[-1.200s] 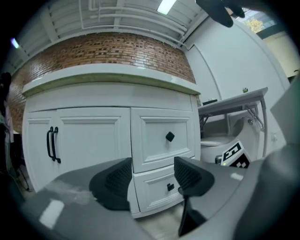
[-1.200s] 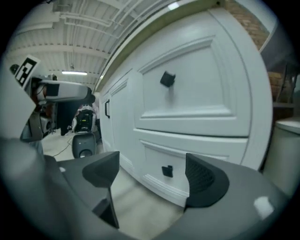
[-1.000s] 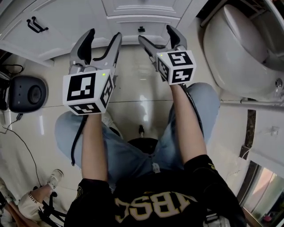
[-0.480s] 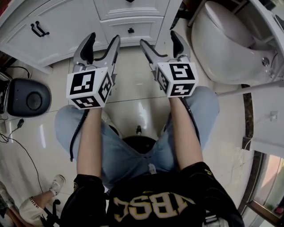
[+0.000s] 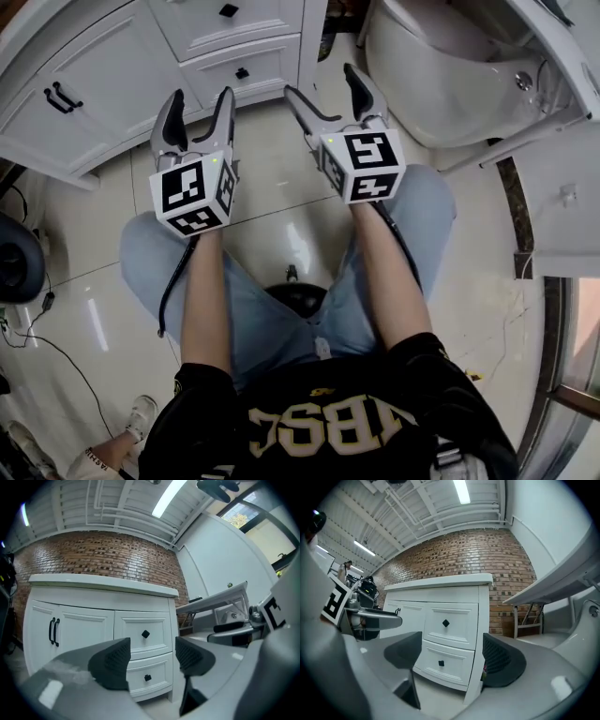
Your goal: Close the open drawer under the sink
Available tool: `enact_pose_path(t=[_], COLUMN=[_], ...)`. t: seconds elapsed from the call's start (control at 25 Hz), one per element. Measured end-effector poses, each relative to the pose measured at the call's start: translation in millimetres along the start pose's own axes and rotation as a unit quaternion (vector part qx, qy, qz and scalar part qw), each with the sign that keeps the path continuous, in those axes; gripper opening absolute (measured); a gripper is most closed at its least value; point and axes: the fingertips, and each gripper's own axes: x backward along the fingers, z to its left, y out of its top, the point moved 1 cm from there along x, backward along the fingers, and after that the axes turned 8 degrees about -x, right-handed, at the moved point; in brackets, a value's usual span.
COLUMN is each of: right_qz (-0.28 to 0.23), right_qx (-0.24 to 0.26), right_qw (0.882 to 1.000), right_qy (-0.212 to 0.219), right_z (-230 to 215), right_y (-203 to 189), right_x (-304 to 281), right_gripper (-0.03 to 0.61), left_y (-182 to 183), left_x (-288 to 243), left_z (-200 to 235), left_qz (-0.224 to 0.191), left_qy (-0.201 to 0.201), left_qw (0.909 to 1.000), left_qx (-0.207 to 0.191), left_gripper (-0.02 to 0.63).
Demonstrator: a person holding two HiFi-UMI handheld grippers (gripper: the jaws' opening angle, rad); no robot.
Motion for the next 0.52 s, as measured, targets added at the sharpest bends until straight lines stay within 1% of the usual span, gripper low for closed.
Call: enact_pose_path(t=[0.08, 0.24, 0.36, 0.52], right_qz=[-0.001, -0.002, 0.002, 0.006], right_qx=[-0.007, -0.012, -0.011, -0.018], right_qw=[1.000, 1.000, 1.000, 1.000], right_qy=[0.000, 0.004, 0.004, 0.008], right_z=[-0.2, 0.1, -1.0, -1.5], right_y=[-1.0, -1.2, -4.6, -9.5], right_x=[1.2, -1.7, -4.4, -10.0], right_gripper=[0.399, 0.399, 0.396, 0.391], left_y=[-1.4, -10.5, -11.9, -14.6], left_x=[0.4, -4.4, -4.0, -2.2], left_z=[-2.7, -7.5, -8.6, -5.6], left_qz=[0.008, 0.030, 0.030, 0.034], left_qy=[0.000, -0.003, -0.009, -0.007], left_qw=[1.0000, 0.9993, 0.9994, 0.9992], left_qx=[0.006, -0.021, -0.018, -0.019], left_gripper=[0.301, 0.302, 0.302, 0.302])
